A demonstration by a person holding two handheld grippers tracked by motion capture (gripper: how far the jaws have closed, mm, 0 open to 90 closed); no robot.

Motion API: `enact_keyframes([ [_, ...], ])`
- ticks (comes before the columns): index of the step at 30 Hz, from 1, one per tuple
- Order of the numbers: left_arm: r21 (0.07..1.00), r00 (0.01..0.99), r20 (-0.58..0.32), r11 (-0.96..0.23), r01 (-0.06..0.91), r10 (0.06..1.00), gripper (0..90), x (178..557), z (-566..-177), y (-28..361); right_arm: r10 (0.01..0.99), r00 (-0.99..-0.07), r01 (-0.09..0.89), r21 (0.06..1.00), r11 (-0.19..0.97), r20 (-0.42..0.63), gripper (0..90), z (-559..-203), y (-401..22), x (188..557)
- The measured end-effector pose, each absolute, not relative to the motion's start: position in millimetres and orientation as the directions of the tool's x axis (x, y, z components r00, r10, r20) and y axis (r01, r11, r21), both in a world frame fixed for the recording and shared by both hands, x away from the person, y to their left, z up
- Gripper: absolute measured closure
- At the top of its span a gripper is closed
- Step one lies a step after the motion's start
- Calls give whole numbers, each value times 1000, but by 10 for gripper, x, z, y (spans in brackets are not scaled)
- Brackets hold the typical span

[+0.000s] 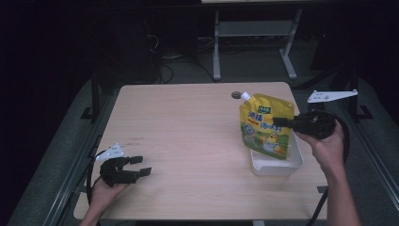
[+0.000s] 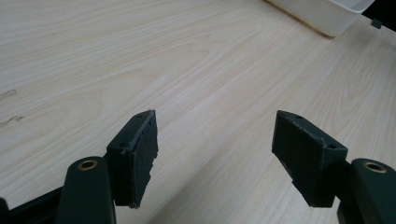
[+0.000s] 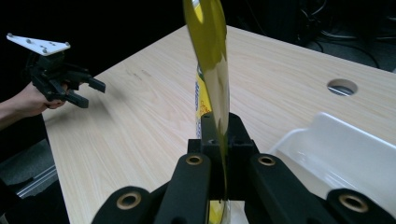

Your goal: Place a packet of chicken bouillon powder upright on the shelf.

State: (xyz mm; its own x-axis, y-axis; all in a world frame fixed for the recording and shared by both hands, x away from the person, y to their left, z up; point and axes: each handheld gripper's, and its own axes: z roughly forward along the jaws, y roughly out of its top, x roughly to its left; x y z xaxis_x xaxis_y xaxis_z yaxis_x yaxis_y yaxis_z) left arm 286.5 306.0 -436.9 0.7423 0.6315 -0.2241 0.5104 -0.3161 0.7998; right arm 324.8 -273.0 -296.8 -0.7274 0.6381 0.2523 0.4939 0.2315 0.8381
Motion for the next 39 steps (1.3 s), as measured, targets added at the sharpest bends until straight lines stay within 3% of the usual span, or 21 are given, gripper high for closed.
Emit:
enact_keyframes([
  [13, 791, 742, -225, -326, 517, 632, 305, 2873, -4401, 3024, 659, -702, 504, 842, 192, 270, 890, -3063, -3034, 3157],
  [39, 789, 735, -231, -319, 524, 637, 302, 2875, -4406, 3032, 652, -694, 534, 826, 182, 305, 886, -3322, -3062, 3195],
])
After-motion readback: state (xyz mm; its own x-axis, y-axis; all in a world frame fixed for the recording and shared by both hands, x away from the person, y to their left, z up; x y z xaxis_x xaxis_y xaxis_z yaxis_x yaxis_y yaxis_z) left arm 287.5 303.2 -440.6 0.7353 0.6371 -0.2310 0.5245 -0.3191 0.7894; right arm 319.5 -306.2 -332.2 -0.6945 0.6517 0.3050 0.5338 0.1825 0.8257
